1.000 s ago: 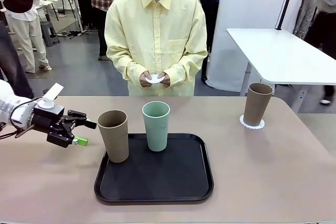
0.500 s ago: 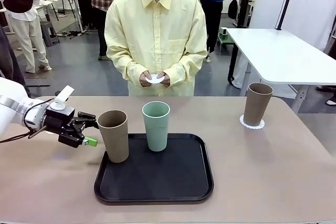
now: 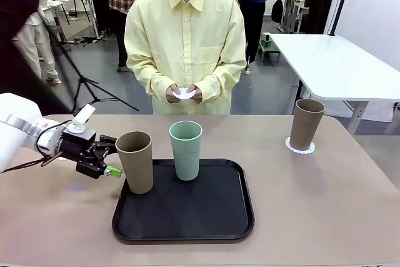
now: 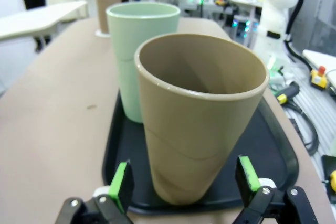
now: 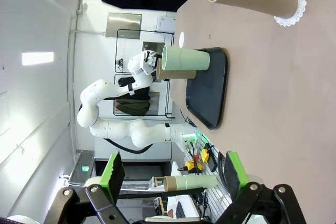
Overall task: Place coasters on the table and set cups on them.
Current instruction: Take one Reusable plastic cup from the Flat Tray and place it on a coaster set by the human.
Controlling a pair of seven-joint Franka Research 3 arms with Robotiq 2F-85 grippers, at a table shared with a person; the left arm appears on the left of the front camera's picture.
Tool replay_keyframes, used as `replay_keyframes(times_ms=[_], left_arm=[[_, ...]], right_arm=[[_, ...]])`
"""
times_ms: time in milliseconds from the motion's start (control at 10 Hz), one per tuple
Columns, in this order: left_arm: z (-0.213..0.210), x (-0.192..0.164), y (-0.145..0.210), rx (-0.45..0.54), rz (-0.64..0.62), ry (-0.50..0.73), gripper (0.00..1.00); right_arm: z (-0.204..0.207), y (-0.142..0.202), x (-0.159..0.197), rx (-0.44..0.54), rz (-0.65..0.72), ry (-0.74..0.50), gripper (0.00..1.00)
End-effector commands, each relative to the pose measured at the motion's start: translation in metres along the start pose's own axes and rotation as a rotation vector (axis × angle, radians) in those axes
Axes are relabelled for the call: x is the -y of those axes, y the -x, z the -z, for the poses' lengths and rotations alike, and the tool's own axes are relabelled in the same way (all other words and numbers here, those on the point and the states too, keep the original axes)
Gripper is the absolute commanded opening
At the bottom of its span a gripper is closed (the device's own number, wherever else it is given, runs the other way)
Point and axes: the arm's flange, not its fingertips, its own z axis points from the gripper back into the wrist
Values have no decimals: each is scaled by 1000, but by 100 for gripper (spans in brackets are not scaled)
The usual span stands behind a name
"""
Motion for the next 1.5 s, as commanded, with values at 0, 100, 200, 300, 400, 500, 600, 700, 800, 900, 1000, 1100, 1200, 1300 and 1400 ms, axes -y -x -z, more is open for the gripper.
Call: replay_keyframes(times_ms=[0, 100, 200, 300, 400, 500, 600, 700, 800, 900, 1000, 1100, 1200, 1300, 1400], left_arm=[[12, -2, 1, 19, 47, -11, 100], [16, -1, 1, 17, 50, -5, 100], [19, -1, 1, 18, 56, 1, 100], [22, -1, 2, 12, 64, 6, 100], [26, -1, 4, 4, 72, 12, 100], [29, -2, 8, 5, 78, 22, 100], [33, -3, 9, 6, 87, 32, 100], [36, -3, 10, 9, 103, 39, 100], [40, -3, 9, 19, 121, 44, 100], [43, -3, 9, 35, 133, 50, 100], [46, -4, 9, 43, 140, 53, 100], [49, -4, 9, 44, 138, 51, 100], [53, -6, 11, 45, 136, 55, 100], [55, -6, 12, 48, 134, 56, 100], [58, -8, 14, 50, 129, 56, 100]], right_arm=[[0, 1, 0, -6, 2, 3, 100], [0, 1, 0, -6, 2, 3, 100], [0, 1, 0, -6, 2, 3, 100], [0, 1, 0, -6, 2, 3, 100], [0, 1, 0, -6, 2, 3, 100], [0, 1, 0, -6, 2, 3, 100], [0, 1, 0, -6, 2, 3, 100], [0, 1, 0, -6, 2, 3, 100], [0, 1, 0, -6, 2, 3, 100], [0, 1, 0, -6, 2, 3, 100], [0, 1, 0, -6, 2, 3, 100], [0, 1, 0, -6, 2, 3, 100], [0, 1, 0, -6, 2, 3, 100], [0, 1, 0, -6, 2, 3, 100], [0, 1, 0, -6, 2, 3, 100]])
